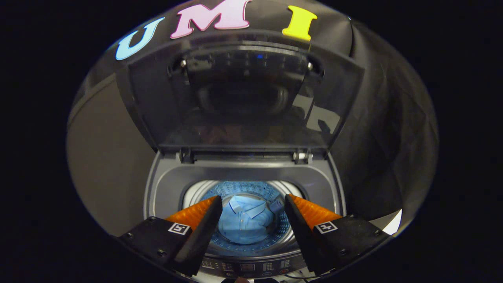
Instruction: Put the clothes into the washing machine and then close the washing machine lid.
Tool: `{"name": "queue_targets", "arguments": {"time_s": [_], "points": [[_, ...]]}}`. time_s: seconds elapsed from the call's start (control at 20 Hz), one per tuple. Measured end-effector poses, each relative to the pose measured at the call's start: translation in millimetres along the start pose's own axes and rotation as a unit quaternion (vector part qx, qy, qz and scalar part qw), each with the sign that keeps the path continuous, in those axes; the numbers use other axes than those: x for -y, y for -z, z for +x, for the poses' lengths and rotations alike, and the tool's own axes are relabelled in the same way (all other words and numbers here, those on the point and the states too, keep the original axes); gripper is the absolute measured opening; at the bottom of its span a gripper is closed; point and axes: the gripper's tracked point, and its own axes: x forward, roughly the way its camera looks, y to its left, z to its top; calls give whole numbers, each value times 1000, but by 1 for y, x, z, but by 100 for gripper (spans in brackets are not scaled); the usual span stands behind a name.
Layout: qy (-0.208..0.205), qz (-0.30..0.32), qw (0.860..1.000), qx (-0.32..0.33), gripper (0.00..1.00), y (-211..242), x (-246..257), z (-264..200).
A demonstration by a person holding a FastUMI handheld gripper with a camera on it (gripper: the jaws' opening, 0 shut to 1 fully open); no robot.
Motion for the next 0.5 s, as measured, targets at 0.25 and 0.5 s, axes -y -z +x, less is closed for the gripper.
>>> {"name": "queue_targets", "arguments": {"time_s": [0.25,0.5], "points": [[4,7,998,58,99,-78,2,-40],[7,23,995,101,99,-141,8,-66]]}}
